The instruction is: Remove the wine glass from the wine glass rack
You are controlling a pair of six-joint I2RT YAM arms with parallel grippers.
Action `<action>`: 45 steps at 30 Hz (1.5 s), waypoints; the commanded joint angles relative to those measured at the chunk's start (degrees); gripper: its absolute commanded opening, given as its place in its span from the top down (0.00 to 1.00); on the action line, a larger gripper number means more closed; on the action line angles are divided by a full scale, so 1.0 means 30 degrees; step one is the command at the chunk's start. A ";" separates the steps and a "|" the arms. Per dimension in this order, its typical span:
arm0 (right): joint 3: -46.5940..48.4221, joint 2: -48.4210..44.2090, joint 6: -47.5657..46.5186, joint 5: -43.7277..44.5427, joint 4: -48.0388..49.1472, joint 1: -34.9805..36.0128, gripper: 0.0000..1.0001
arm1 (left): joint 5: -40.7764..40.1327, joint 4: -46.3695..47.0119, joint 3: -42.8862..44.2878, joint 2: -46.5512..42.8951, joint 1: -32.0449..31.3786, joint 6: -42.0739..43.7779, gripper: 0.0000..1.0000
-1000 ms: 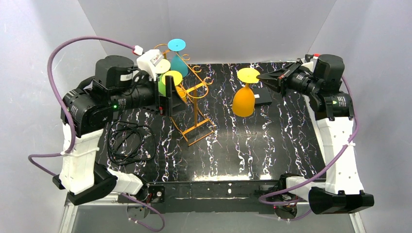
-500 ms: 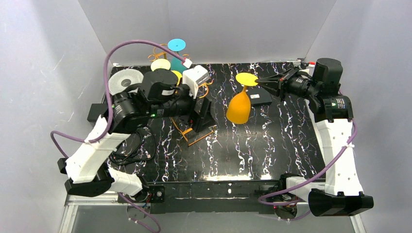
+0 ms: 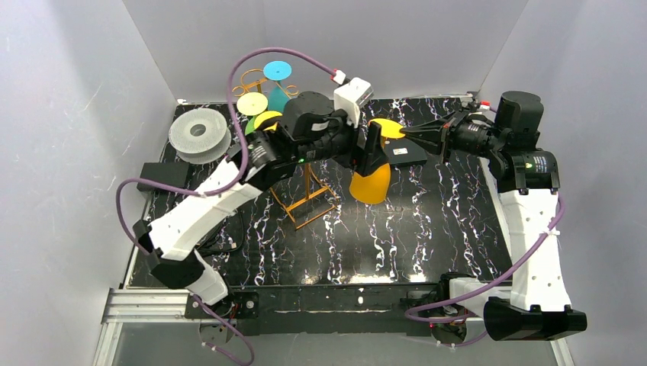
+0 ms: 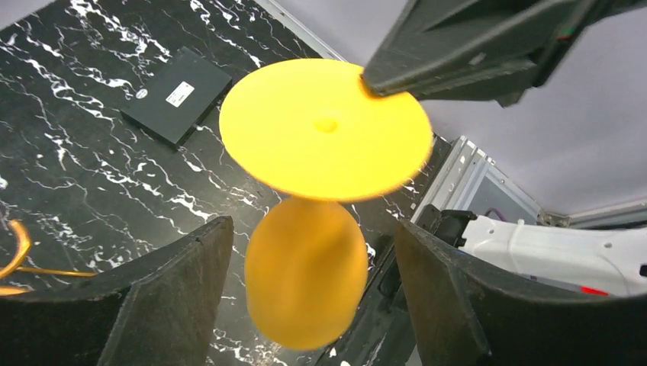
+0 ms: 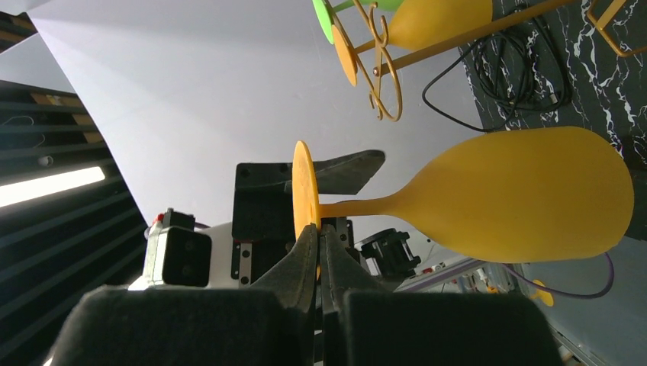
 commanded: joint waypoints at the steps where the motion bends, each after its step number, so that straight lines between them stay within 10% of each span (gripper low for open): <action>1: 0.1204 0.0075 -0.0019 -0.0913 -0.0135 -0.0208 0.99 | -0.0116 0.1948 0.0656 0.0335 -0.0039 -0.0788 0.27; 23: 0.1370 0.0504 -0.0049 -0.2540 -0.0049 -0.0331 0.99 | -0.0255 0.3468 0.0173 0.1076 -0.0032 -0.1162 0.52; 30: 0.1403 0.0589 0.0335 -0.3248 0.0131 -0.0431 0.99 | -0.0553 0.3473 0.0543 0.1502 -0.0053 -0.1043 0.69; 35: 0.1735 0.0857 0.0247 -0.3828 0.0184 -0.0566 0.99 | -0.1457 0.3921 0.0604 0.1708 -0.0056 -0.1094 0.99; 39: 0.2285 0.1158 -0.0103 -0.4078 -0.0151 -0.0691 0.99 | -0.1909 0.4401 0.0793 0.1934 -0.0043 -0.1586 1.00; 45: 0.2584 0.1385 -0.0296 -0.4001 -0.0138 -0.0760 0.54 | -0.3001 0.4502 0.0771 0.1825 -0.0055 -0.2296 1.00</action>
